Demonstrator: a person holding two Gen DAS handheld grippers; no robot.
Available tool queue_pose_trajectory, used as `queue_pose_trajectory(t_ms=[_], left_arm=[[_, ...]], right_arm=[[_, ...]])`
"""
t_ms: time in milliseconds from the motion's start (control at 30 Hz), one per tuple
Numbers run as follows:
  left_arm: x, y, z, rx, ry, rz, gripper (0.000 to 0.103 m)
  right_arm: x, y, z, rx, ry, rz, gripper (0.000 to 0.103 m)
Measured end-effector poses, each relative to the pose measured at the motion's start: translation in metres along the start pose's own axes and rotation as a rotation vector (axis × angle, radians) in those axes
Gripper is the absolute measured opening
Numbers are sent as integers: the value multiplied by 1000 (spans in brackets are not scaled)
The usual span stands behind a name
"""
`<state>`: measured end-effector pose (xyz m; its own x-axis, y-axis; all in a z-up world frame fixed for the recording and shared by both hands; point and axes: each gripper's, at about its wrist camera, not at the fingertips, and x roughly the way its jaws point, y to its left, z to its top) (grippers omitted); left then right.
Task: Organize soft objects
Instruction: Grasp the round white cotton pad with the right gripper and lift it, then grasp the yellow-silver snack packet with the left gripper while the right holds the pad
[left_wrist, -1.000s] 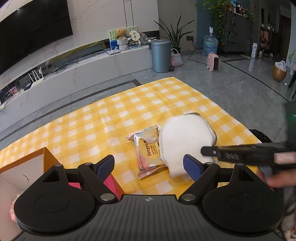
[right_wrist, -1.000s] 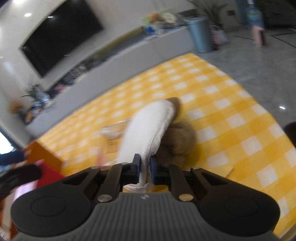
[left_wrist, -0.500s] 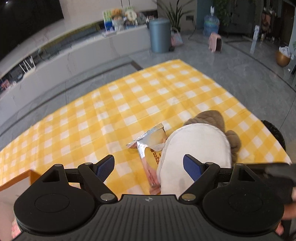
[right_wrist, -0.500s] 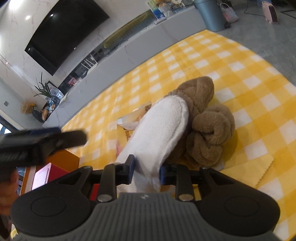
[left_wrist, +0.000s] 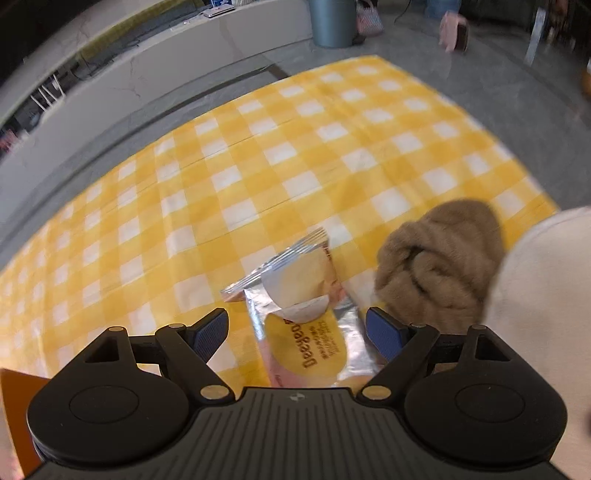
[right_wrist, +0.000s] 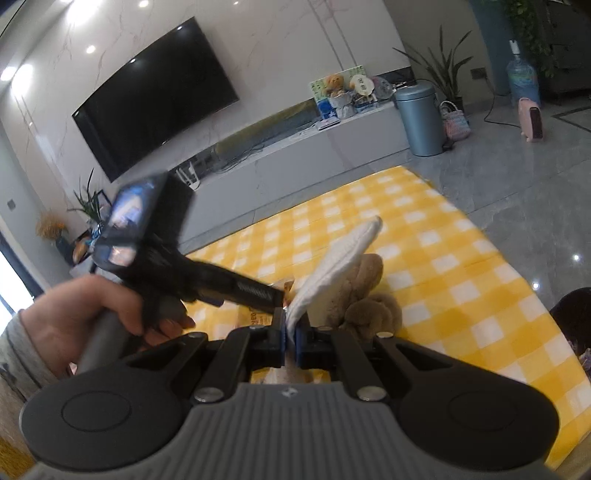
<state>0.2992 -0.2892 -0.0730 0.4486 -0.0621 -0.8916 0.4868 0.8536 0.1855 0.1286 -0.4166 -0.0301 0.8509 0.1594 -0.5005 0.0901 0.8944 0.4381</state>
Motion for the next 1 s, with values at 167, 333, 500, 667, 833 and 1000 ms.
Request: queue_pose_trajectory(t_ms=[167,333,500,667,833,1000], left_arm=[[10,-5,4,-10,3,-3,99],[22,-6,8,-61,25,19,99],[40,-7,8,-76,63,16,97],[39,5,6,-136,51,-42,67],[19,5,-1,-79,16,-109,60],[-24,8,-8,-87,-61,-104,60]], right_arm=[[3,-3,0,13,5,-20,3],[2,0,-1,12,-4,-20,3],[-3,1,-1,16,-9,-20,3],[-3,1,-1,16,-10,-20,3],[-4,2,1,13,-22,-16,3],[-8,3,1,11,-34,-11,3]])
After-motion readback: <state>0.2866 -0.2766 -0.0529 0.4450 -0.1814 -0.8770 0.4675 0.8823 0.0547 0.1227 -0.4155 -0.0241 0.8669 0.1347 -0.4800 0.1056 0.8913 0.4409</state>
